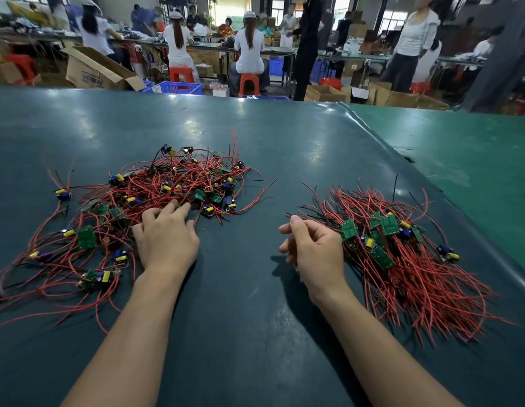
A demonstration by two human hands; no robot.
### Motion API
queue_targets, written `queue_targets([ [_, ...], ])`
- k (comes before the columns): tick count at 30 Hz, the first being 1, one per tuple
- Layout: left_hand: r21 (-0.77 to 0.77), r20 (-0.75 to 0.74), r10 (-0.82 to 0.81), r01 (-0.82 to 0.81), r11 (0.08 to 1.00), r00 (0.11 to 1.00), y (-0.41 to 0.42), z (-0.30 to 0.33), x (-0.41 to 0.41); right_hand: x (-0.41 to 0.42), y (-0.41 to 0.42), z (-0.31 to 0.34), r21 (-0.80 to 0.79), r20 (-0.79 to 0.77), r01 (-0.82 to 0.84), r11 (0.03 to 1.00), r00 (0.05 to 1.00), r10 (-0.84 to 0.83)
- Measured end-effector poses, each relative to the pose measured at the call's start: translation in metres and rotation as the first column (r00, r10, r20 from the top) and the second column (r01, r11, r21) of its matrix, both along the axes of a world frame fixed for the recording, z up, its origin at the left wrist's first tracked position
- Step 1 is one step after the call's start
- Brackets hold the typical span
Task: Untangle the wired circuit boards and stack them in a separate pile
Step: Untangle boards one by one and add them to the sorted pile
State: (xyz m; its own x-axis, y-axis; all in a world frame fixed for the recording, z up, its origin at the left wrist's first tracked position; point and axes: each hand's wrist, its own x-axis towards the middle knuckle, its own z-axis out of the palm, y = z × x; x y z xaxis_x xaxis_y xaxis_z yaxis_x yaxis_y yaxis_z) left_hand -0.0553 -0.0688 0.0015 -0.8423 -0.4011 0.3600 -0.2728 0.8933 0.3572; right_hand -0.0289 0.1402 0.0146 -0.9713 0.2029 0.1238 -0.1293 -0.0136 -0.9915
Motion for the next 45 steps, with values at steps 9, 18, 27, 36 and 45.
queue_targets([
  [9, -0.062, 0.115, 0.141, -0.134, 0.989, 0.983, 0.002, 0.000, -0.002, 0.001, 0.000, -0.001, 0.003, 0.026, -0.035, 0.999, 0.999, 0.035],
  [18, 0.109, -0.121, 0.200, -0.187, 0.976, 0.972, -0.003, 0.006, 0.007, -0.002, 0.001, -0.002, 0.001, 0.032, -0.039, 0.999, 0.999, 0.039],
  [27, 0.149, -0.666, 0.107, -0.008, 0.989, 0.738, 0.006, 0.022, 0.026, -0.004, 0.002, -0.002, 0.004, 0.038, -0.019, 1.000, 0.999, 0.019],
  [36, 0.144, -0.696, -0.048, 0.205, 0.968, 0.717, 0.013, 0.019, 0.028, -0.015, 0.017, 0.000, -0.019, 0.105, 0.185, 0.982, 0.978, -0.182],
  [45, 0.218, -0.259, -0.176, 0.235, 0.947, 0.950, 0.016, 0.003, 0.028, -0.024, 0.040, 0.002, 0.127, 0.125, 0.198, 0.972, 0.969, -0.214],
])
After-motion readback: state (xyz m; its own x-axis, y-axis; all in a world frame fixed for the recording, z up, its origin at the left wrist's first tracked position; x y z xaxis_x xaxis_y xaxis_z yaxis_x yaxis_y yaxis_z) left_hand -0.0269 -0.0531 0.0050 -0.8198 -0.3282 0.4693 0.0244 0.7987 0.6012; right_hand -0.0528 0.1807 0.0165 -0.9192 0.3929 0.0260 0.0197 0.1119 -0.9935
